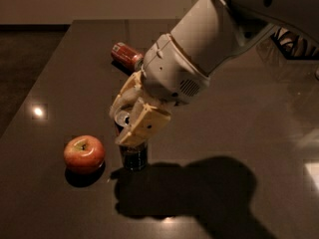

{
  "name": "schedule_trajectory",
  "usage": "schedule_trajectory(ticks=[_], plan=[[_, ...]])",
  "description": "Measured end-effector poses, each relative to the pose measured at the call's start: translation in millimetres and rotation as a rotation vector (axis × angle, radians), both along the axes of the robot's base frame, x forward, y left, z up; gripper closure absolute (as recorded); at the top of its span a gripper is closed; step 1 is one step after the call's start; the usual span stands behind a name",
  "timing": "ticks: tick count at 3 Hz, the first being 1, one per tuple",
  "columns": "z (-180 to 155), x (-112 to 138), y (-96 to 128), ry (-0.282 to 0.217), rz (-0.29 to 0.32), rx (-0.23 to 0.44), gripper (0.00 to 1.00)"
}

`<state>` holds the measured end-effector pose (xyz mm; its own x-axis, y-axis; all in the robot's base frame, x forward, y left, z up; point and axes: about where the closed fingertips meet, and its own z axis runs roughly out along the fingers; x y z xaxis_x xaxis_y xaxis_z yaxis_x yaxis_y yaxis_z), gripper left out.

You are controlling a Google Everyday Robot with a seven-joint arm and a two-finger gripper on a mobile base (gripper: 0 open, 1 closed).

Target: Move redbull can near apple

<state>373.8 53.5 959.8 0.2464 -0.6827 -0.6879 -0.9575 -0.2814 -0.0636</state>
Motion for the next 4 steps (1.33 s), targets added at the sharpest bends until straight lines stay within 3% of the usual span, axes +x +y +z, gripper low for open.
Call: schedule_trajectory(ticks=[1, 2, 4], plan=[[-14.6, 0.5, 14.8, -0.001, 0.019, -0.013, 1.0], [-24.4, 1.7, 21.2, -0.002, 0.024, -0.026, 0.84], [-28.8, 1.9, 24.5, -0.009, 0.026, -0.033, 0.38]])
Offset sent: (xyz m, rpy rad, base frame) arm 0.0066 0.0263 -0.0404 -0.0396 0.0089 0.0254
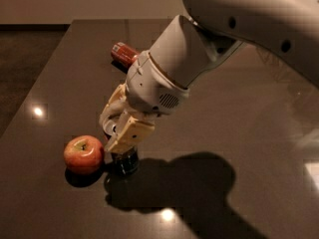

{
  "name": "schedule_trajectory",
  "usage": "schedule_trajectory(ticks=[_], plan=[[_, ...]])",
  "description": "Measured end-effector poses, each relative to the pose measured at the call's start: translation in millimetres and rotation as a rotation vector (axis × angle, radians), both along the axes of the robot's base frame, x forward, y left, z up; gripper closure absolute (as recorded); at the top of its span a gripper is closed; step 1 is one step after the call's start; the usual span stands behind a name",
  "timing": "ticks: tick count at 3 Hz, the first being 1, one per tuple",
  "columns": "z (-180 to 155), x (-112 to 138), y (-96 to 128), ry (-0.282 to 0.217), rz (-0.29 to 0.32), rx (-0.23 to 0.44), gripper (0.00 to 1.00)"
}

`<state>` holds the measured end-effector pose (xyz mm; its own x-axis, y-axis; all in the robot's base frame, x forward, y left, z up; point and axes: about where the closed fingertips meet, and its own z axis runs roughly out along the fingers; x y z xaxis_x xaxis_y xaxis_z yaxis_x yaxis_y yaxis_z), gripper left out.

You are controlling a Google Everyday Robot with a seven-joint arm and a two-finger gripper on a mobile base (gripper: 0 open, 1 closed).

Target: Move redbull can near apple

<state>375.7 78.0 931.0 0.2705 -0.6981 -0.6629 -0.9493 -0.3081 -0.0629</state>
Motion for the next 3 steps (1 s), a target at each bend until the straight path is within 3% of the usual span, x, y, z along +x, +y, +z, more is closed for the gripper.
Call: schedule_trajectory(ticks=[1, 2, 3], plan=[[1.6, -1.4, 1.1, -0.005, 0.002, -0.001, 0.14], [3.1, -2.7, 2.1, -0.01, 0.003, -0.001, 0.0], [3.2, -2.8, 2.2, -0.01, 0.004, -0.001, 0.0]])
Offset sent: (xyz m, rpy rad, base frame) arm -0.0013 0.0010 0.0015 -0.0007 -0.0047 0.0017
